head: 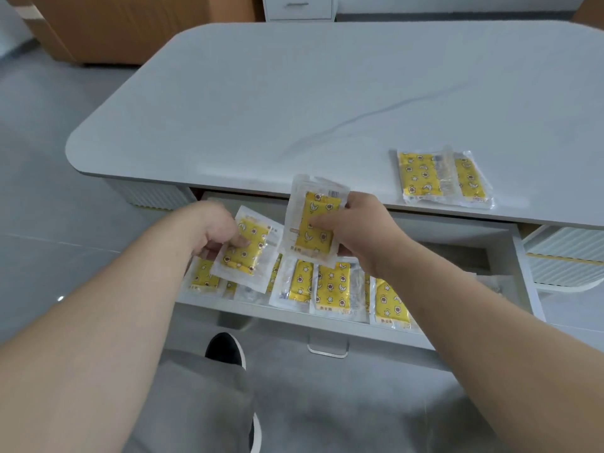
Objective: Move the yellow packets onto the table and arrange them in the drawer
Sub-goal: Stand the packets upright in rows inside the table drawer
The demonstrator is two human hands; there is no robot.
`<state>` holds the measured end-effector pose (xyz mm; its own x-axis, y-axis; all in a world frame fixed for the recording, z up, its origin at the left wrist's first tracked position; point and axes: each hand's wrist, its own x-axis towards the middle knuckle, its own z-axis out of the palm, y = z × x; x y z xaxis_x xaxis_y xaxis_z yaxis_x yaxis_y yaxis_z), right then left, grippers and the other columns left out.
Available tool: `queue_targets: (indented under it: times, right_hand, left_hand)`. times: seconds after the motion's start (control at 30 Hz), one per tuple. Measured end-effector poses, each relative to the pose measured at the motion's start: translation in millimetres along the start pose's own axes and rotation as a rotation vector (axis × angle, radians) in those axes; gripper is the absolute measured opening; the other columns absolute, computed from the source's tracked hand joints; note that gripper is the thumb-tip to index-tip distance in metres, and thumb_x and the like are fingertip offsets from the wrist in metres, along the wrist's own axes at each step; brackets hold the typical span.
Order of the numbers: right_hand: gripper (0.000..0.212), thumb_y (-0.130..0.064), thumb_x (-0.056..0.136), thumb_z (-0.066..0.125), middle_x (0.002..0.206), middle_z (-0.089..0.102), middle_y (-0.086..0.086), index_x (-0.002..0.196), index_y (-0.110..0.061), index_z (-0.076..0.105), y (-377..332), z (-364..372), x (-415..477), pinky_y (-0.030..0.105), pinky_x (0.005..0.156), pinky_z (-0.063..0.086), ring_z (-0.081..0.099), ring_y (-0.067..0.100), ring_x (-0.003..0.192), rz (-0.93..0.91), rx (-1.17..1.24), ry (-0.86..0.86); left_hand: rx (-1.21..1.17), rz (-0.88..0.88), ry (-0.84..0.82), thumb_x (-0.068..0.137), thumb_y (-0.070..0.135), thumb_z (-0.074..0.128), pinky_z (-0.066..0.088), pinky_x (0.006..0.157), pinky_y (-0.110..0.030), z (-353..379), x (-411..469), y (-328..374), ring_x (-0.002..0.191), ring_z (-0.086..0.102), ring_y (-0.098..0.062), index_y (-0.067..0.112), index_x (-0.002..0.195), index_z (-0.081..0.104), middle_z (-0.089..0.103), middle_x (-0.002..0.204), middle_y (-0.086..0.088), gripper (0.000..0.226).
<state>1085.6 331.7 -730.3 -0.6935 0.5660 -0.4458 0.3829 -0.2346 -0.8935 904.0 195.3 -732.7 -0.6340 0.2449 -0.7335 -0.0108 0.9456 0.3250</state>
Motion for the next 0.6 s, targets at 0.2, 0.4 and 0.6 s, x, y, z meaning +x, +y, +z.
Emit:
queue_targets:
  times: [0.2, 0.4, 0.6]
  right_hand:
    - [0.021, -0.008, 0.086, 0.079, 0.094, 0.077, 0.001, 0.1, -0.019, 0.067, 10, 13, 3, 0.042, 0.076, 0.064, 0.076, 0.021, 0.083, -0.013, -0.107, -0.015]
    - [0.028, -0.012, 0.084, 0.083, 0.095, 0.076, -0.002, 0.104, -0.019, 0.066, 16, 17, 5, 0.036, 0.071, 0.063, 0.075, 0.018, 0.082, 0.0, -0.175, -0.013]
    - [0.018, -0.008, 0.091, 0.072, 0.098, 0.076, 0.003, 0.105, -0.017, 0.065, 22, 19, 11, 0.046, 0.081, 0.063, 0.076, 0.024, 0.086, 0.061, -0.195, -0.025]
  left_hand:
    - [0.081, -0.151, 0.01, 0.095, 0.01, 0.068, 0.052, 0.088, -0.041, 3, 30, -32, 0.074, 0.062, -0.023, 0.004, 0.094, 0.06, 0.068, 0.083, -0.011, 0.01]
    - [0.364, -0.137, 0.101, 0.082, 0.034, 0.083, 0.06, 0.086, -0.038, 11, 39, -38, 0.067, 0.059, -0.026, -0.002, 0.106, 0.063, 0.067, 0.082, -0.013, 0.047]
    - [0.645, -0.011, 0.258, 0.083, 0.041, 0.08, 0.06, 0.072, -0.032, 8, 15, -17, 0.078, 0.068, -0.023, 0.006, 0.099, 0.062, 0.066, 0.083, -0.007, 0.042]
